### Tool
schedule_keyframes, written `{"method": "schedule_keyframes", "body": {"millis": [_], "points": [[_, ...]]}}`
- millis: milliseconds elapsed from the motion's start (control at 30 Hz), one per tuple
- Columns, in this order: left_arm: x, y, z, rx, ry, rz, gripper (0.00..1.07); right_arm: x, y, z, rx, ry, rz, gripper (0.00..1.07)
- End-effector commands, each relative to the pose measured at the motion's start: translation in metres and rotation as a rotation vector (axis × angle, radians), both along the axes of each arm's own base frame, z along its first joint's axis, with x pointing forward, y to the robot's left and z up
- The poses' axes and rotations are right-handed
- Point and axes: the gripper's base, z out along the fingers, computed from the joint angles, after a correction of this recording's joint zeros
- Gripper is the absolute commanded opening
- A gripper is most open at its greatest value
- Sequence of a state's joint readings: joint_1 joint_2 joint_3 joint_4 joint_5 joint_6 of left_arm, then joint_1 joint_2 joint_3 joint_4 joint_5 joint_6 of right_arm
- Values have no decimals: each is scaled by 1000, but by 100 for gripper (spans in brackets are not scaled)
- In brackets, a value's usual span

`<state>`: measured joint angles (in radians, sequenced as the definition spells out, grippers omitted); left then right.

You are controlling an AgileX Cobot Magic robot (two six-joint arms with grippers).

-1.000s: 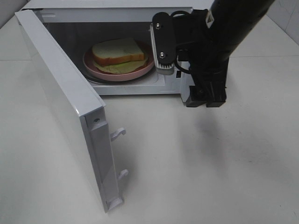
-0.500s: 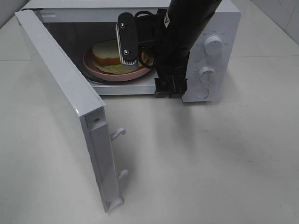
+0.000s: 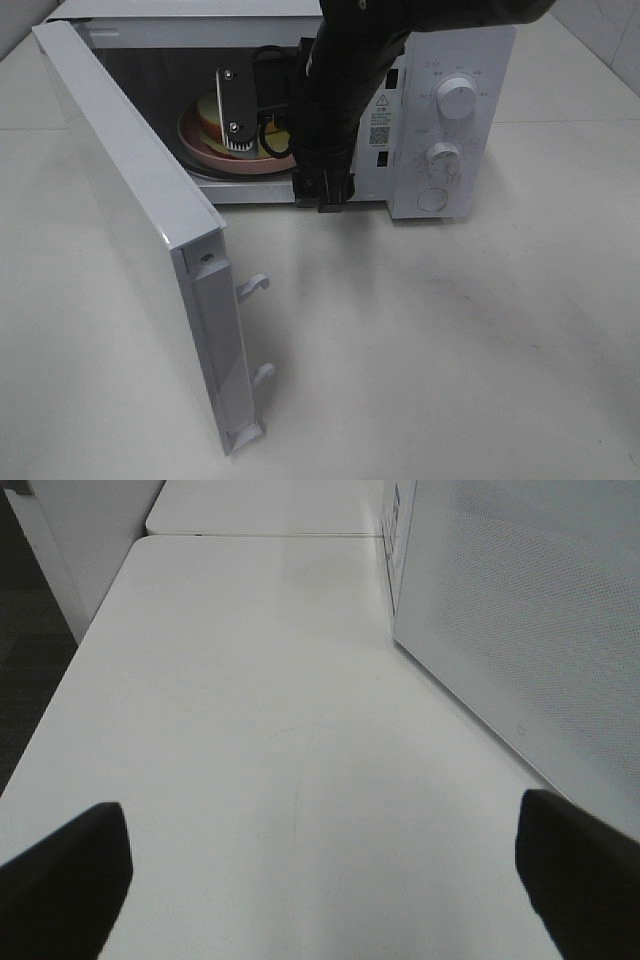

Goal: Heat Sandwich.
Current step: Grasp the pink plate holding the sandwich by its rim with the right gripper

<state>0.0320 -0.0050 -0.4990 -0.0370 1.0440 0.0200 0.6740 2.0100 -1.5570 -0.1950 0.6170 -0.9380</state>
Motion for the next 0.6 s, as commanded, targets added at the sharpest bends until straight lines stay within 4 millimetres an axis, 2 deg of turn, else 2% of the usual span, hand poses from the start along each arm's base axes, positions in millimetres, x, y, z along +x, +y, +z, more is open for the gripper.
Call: {"method": "schedule_keyframes", "body": {"millis": [33, 600], "points": [[-3, 0, -1, 1, -31, 5, 98, 5, 6, -4, 6, -10, 8, 85], [-3, 1, -1, 13, -31, 14, 98, 40, 30, -41, 15, -15, 1, 85]]}}
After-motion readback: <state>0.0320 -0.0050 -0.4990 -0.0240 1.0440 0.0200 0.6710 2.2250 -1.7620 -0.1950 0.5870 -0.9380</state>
